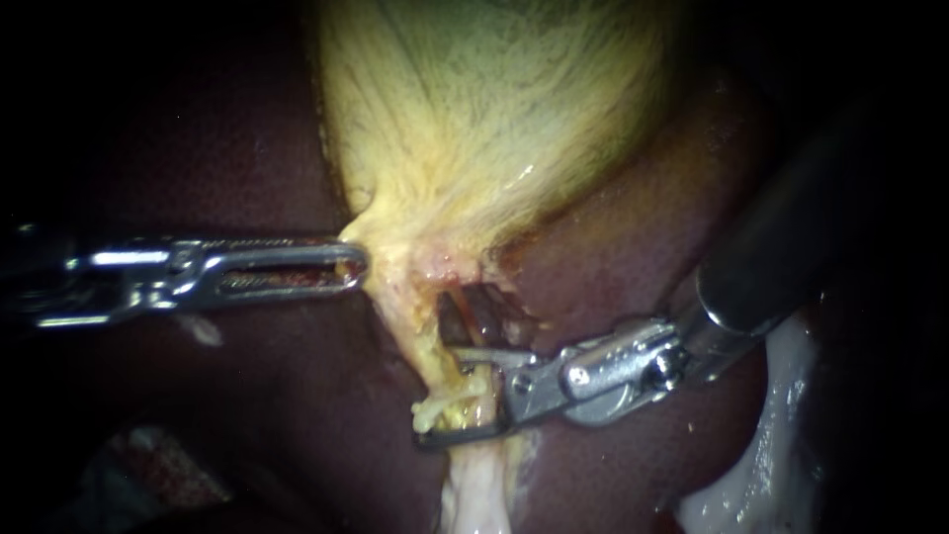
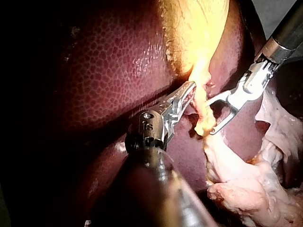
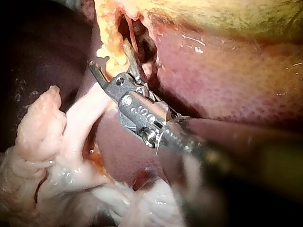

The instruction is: Going back first clip left tube

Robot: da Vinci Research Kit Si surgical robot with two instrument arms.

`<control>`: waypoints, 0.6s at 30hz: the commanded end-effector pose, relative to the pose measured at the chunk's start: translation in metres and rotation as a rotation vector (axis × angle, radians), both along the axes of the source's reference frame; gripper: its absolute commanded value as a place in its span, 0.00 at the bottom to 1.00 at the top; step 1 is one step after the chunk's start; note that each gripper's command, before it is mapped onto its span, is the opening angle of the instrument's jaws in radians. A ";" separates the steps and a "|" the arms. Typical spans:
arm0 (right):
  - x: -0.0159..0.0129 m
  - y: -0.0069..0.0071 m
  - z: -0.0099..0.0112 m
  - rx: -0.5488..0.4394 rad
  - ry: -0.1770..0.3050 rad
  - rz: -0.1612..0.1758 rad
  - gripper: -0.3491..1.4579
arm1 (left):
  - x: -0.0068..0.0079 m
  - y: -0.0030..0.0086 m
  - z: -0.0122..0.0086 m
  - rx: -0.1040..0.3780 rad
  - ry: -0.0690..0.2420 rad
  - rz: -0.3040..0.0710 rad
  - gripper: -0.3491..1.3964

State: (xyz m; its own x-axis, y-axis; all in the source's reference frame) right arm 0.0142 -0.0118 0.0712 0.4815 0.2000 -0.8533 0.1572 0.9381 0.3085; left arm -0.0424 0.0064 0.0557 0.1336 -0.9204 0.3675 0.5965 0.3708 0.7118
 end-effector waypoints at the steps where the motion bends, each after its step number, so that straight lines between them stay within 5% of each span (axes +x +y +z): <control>1: -0.0005 0.0001 -0.0003 0.000 -0.001 0.004 0.52 | 0.0000 0.0000 0.0002 0.000 0.000 0.000 0.00; 18: -0.0086 0.0043 -0.0081 -0.093 -0.017 0.040 0.52 | 0.0003 0.0008 0.0027 -0.006 0.005 -0.004 0.00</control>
